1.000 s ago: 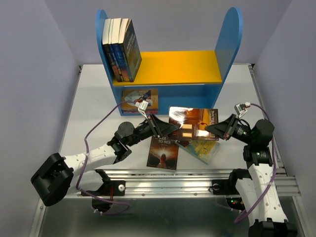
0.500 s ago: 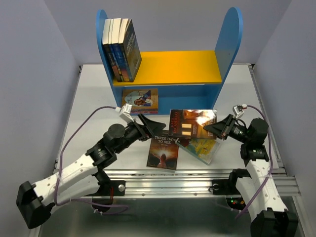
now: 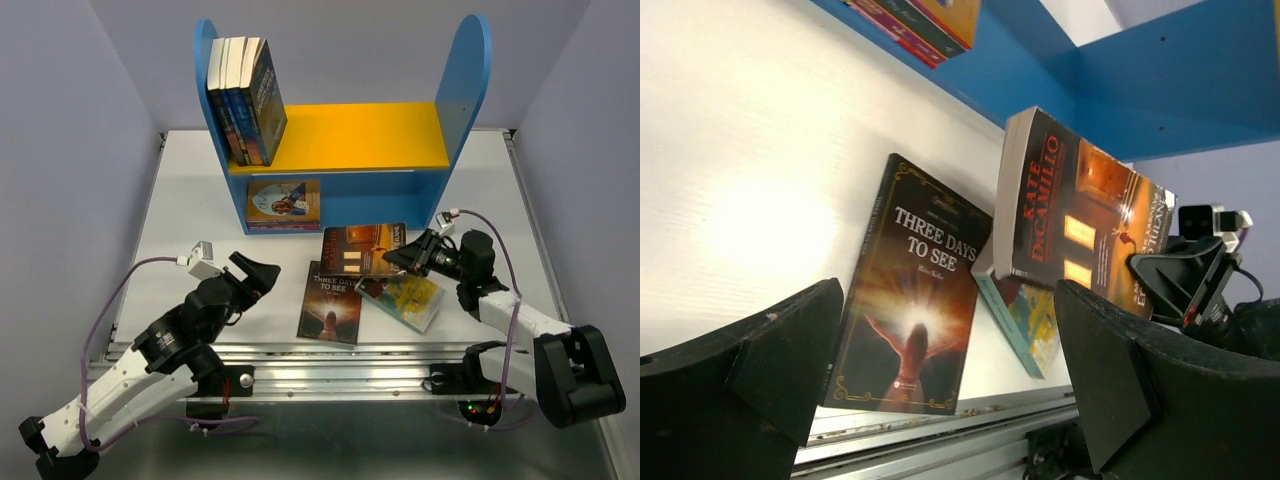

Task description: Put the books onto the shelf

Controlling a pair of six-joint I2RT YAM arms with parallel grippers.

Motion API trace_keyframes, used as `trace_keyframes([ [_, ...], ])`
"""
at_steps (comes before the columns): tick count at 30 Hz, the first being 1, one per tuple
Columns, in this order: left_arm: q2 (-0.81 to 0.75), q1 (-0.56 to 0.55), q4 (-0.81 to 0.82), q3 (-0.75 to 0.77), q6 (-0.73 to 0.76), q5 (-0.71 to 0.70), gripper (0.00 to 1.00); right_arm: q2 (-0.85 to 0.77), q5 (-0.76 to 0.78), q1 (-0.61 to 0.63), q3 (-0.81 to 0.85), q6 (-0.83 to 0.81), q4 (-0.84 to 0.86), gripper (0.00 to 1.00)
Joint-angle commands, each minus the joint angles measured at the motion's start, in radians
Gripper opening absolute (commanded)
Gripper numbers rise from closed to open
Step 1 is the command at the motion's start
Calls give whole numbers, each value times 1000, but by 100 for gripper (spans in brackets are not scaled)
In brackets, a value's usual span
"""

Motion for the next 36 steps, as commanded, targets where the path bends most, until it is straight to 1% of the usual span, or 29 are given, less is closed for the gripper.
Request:
trace_keyframes([
  [1,-2,6,-42,-2,-17,-80,99,75,124,41,62,-49,319,1],
  [2,1,5,-39,4,-8,-84,99,127,143,51,72,-58,339,1],
  [4,6,5,-35,13,4,-91,99,180,152,67,96,-57,416,1],
  [5,7,6,-40,24,21,-100,99,232,169,93,104,-66,443,1],
  [9,21,5,-77,41,18,-133,99,347,195,125,142,-72,540,1],
  [12,9,5,-91,47,23,-147,99,417,210,134,145,-44,724,1],
  [13,6,5,-91,47,23,-149,99,433,216,134,153,-44,743,1],
  [19,-13,5,-94,42,27,-149,99,542,224,153,239,-57,774,1],
  [21,-1,5,-89,38,30,-150,99,563,233,164,260,-66,761,1],
  [27,99,8,-95,51,12,-166,99,648,249,196,338,-57,769,1],
  [36,116,25,-45,45,23,-172,99,763,299,237,423,-46,778,1],
])
